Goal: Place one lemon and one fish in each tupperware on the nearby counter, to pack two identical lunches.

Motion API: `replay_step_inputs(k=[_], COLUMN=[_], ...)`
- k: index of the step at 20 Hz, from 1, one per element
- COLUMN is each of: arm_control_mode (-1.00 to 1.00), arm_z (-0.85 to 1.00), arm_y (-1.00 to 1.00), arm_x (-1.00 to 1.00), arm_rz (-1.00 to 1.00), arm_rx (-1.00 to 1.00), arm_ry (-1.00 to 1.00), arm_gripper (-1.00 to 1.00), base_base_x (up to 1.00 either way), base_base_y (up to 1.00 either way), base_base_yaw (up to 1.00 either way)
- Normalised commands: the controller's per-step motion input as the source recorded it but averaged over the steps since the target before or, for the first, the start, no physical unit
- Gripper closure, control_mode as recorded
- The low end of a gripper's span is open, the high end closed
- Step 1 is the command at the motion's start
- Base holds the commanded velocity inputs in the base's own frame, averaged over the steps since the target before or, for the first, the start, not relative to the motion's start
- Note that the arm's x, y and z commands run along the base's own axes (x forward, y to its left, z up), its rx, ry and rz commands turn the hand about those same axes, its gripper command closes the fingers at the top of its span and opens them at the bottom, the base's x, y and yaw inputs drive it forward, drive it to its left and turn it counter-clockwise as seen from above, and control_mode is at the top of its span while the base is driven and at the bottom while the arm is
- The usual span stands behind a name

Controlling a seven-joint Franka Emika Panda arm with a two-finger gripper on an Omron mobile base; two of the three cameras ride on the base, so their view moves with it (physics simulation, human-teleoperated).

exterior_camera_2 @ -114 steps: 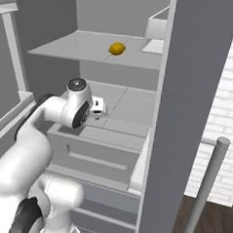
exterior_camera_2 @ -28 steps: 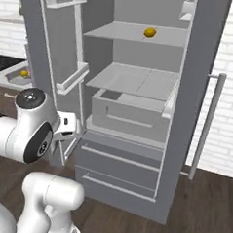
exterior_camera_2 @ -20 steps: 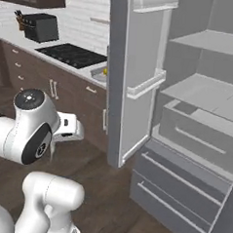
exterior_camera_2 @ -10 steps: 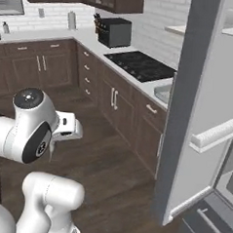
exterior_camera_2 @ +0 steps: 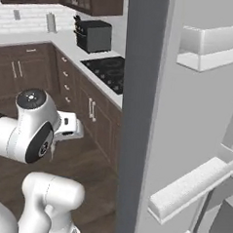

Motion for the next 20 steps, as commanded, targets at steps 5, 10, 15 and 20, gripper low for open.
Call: replay_step_inputs(k=[5,10,15,20], arm_control_mode=[1.00,1.00,1.00,1.00], arm_z=[0.00,0.00,0.00,0.00], arm_y=[0.00,0.00,0.00,0.00], arm_x=[0.00,0.00,0.00,0.00], arm_rz=[0.00,0.00,0.00,0.00], arm_rx=[0.00,0.00,0.00,0.00], arm_ry=[0.00,0.00,0.00,0.00], arm_gripper=[1.00,1.00,1.00,1.00], base_base_x=[1.00,0.95,0.48,0.30], base_base_y=[0.28,0.36,0.07,0.00], base_base_yaw=[-0.35,-0.57,-0.67,-0.64])
